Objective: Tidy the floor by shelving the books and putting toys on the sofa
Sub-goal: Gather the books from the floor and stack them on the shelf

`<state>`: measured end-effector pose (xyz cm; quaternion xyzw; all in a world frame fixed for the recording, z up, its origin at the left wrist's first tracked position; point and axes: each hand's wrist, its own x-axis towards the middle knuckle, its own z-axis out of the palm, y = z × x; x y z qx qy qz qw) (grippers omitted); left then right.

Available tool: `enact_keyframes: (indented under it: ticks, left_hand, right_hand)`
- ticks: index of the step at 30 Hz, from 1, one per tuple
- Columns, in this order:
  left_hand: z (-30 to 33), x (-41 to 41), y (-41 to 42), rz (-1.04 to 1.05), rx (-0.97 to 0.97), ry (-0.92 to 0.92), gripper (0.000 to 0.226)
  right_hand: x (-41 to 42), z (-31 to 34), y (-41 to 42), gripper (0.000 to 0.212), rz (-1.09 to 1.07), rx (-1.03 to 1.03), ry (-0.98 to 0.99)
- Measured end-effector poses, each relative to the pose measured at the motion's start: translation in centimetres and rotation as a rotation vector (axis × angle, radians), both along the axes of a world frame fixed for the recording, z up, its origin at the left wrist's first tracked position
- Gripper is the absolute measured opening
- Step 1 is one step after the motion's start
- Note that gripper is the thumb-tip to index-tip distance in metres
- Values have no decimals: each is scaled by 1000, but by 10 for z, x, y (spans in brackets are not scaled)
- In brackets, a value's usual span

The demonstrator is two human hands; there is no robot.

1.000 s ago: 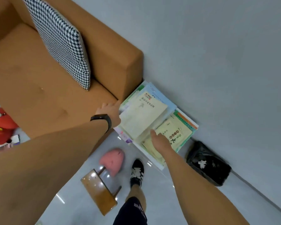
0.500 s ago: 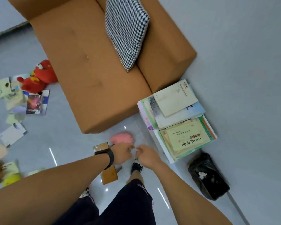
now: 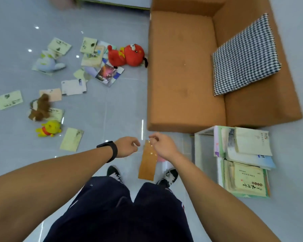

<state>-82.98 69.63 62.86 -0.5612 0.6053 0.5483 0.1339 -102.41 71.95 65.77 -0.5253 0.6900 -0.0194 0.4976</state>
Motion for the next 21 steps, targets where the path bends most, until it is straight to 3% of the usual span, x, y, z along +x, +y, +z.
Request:
enact_keyframes:
  ticks: [6,10,14,21]
  left_hand:
    - [8,219,38,544,-37,-129,18]
    - [-2,277,56,911,-20,-147,18]
    - [-12,280,42,838,98,-105,19]
    - [-10,283,-69,578,83,-104,32]
  right_hand:
    - [206,7,-29,30,362,51,-152]
    - [267,15,-46,30,560,99,-199]
    - [288,12,-92,30,598,92,-186]
    - [310,-9,-201,27,576,91,-153]
